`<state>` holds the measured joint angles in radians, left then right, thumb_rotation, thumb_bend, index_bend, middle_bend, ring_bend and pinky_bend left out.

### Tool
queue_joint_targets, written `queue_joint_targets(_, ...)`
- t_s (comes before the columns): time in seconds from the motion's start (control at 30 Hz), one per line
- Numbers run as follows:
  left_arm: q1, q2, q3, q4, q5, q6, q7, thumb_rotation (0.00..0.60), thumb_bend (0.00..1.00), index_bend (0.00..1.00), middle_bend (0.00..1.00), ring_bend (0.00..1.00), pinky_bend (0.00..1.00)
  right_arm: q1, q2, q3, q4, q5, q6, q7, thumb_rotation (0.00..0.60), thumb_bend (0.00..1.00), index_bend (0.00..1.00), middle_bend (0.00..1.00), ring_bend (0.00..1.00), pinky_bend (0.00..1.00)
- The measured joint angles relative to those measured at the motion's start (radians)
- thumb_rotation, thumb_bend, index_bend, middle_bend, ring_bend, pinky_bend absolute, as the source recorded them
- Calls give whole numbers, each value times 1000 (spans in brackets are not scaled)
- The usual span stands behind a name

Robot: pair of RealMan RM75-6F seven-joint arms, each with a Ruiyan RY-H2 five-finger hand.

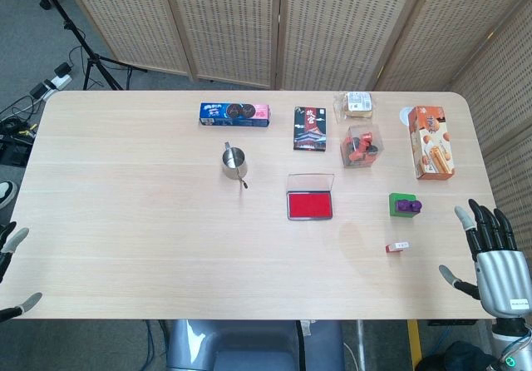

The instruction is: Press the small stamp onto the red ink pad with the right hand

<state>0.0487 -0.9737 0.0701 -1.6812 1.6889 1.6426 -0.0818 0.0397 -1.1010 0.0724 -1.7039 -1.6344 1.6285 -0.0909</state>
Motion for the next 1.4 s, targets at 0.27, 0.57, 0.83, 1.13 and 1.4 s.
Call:
queue_joint_targets(0.27,1,3,-1,2,-1,3,-9,600,0,0,0,0,0,1,1,-4,1,-2,-6,2,600,0,0,0,0,0)
queue_joint_targets(0.57,-4,1,-6,3,-13,-11,-5,600,0,0,0,0,0,17,-8,1,27,-12,-17,35,600,0,0,714,702,737)
queue_joint_targets(0.83,-13,-4,-17,-8,-44,-35,19,600,0,0,0,0,0,67,-37,-1,111,-39,-77,125,600,7,0,1000,1000,1000)
queue_joint_targets(1.13,-26,-12,-28,-21,-78,-72,48,600,0,0,0,0,0,165,-93,-24,254,-42,-265,158,600,213,193,1000,1000,1000)
queue_joint_targets(1.4,-36,-12,-35,-29,-103,-96,59,600,0,0,0,0,0,241,-173,-42,379,-24,-407,91,600,336,333,1000,1000,1000)
